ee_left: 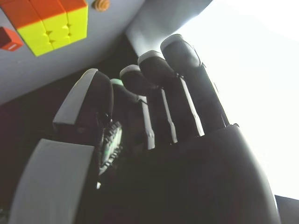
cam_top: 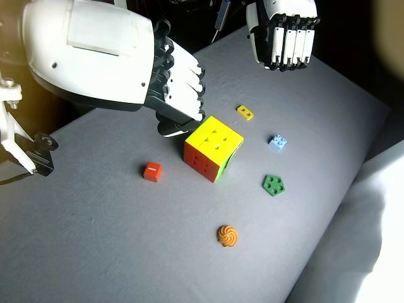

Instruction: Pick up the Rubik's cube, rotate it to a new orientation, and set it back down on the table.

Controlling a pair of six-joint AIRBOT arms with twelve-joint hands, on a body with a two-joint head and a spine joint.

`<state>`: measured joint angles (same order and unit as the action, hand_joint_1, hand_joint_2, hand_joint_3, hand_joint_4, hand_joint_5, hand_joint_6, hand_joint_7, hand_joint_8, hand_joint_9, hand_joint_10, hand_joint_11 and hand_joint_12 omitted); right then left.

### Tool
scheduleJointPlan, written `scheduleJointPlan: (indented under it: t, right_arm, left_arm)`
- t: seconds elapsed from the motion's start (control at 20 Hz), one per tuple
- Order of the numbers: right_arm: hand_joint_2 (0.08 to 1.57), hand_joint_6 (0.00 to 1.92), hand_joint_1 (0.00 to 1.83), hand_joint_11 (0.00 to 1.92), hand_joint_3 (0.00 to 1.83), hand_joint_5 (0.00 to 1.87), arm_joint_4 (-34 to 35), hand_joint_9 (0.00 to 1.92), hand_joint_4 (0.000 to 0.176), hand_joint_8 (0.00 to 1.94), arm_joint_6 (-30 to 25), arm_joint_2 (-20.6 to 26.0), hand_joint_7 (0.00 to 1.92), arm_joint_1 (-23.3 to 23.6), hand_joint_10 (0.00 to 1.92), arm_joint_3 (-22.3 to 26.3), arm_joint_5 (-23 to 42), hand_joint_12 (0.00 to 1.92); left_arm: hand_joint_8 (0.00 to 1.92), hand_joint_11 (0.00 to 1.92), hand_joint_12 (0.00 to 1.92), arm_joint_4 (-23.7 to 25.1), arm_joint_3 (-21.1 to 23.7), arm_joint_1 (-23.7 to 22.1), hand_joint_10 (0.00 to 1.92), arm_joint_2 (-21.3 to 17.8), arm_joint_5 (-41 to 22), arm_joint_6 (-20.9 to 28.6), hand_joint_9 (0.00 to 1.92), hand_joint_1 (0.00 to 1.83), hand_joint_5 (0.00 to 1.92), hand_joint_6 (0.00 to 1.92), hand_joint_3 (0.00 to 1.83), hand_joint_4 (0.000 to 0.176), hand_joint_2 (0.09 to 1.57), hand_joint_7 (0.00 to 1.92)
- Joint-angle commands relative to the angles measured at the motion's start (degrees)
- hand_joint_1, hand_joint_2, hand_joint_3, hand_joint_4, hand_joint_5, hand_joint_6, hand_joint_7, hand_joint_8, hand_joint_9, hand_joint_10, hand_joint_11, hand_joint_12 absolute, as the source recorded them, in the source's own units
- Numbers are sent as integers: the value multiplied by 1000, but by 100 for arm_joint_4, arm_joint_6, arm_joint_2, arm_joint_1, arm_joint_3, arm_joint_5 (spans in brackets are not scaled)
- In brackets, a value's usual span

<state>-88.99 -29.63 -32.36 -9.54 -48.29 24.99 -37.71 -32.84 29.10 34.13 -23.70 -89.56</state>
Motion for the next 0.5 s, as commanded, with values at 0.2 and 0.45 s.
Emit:
scheduleJointPlan:
  t: [0.2, 0.45]
  right_arm:
    - [1191, 1, 0, 0, 9, 234, 272, 199, 0, 1, 266, 9, 225, 87, 5, 93, -5, 603]
    - [1213, 0, 0, 0, 4, 187, 277, 141, 0, 0, 280, 3, 173, 87, 0, 101, -324, 459]
  left_arm:
    - [2, 0, 710, 78, -31, -67, 12, 14, -553, -29, 294, 0, 362, 1, 3, 0, 1316, 354]
    - [10, 0, 860, -301, 22, -62, 22, 16, -575, -154, 387, 0, 421, 11, 1, 0, 1316, 435]
